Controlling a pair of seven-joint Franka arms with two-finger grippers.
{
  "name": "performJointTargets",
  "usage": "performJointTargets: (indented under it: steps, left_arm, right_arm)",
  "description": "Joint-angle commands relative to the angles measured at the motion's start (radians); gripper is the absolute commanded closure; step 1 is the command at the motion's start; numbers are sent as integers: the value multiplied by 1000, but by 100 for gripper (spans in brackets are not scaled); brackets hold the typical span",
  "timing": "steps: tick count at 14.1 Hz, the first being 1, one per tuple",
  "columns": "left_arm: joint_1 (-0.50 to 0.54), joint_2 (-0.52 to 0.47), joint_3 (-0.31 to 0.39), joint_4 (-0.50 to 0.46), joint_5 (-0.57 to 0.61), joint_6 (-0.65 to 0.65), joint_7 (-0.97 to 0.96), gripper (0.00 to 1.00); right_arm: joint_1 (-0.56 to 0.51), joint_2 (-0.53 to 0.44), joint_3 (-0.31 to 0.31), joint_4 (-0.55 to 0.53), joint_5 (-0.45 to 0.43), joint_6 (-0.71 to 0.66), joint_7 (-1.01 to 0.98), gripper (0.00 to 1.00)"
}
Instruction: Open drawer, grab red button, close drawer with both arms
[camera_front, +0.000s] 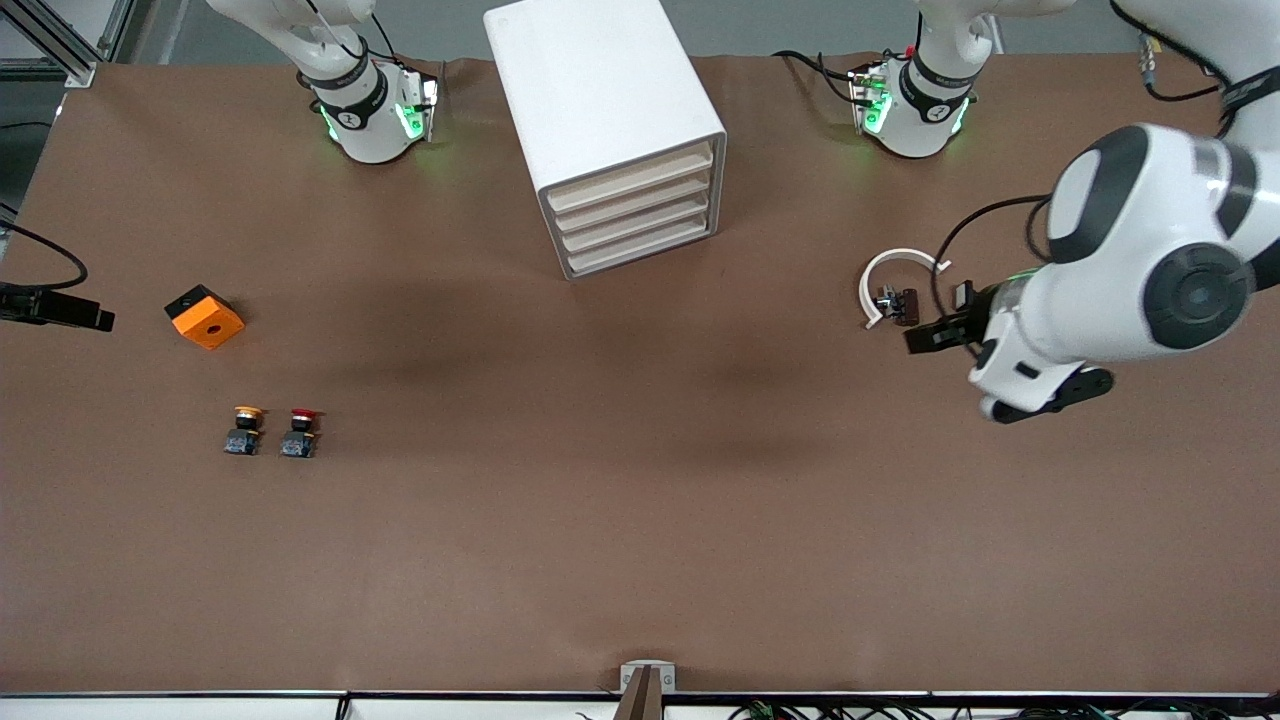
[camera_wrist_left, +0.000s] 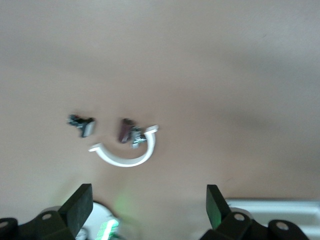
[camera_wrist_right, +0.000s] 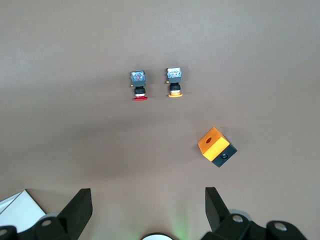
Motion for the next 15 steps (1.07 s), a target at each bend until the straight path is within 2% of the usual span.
performJointTargets:
  steps: [1,3,5,6,8,9,12,15]
  left_arm:
    - [-28,-131,99,-118,-18,-27,164,0]
    - [-23,-234,143,-219,-16,-20,240,0]
    - [-15,-325,177,-326,-10,20,333,0]
    - [-8,-383,182,-398,-7,66,356,0]
    - [8,-545,182,-603,27,248,378,0]
    - [26,-591,177,-662,60,313,392,0]
    - [70,-598,168,-643,71,339,497,0]
    - [83,-581,168,-539,61,339,525,0]
  right_arm:
    - [1,-14,13,34,-14,-83,11,0]
    - [-5,-58,14,34,24,-90,12,0]
    - [3,-110,19,24,16,-91,8,0]
    - [12,-121,17,23,14,-106,8,0]
    - [9,-144,19,24,31,-139,-1,0]
    - [10,-150,19,26,32,-142,-1,0]
    - [12,-167,21,20,34,-145,-1,0]
    - [14,-221,21,-64,34,-127,-2,0]
